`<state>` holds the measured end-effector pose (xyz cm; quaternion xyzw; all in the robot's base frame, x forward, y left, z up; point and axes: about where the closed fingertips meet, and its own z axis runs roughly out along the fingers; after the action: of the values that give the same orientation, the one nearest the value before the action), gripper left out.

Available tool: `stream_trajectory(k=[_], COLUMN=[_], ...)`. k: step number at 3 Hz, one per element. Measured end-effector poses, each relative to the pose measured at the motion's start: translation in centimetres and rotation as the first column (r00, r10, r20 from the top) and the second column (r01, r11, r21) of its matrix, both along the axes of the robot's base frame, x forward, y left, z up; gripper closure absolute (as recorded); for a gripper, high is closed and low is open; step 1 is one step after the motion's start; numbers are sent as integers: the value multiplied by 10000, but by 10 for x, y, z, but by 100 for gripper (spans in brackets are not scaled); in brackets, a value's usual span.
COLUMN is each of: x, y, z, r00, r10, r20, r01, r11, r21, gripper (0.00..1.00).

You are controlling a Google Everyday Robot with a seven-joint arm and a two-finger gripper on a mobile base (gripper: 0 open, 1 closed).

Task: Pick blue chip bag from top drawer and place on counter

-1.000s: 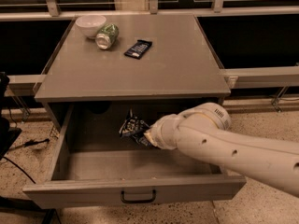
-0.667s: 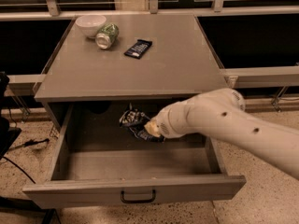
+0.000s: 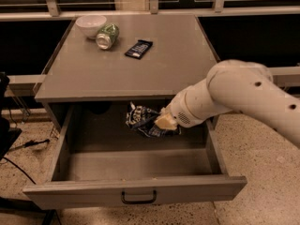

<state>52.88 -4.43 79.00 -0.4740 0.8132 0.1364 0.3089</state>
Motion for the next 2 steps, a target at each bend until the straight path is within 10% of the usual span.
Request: stream_trajectory(k=[2], x=[-3], y=[-12], z=[64], r00=[9816], r10=[1884], r20=[309], r01=[-1842], r11=[9770], r21=[-1076], gripper=[100])
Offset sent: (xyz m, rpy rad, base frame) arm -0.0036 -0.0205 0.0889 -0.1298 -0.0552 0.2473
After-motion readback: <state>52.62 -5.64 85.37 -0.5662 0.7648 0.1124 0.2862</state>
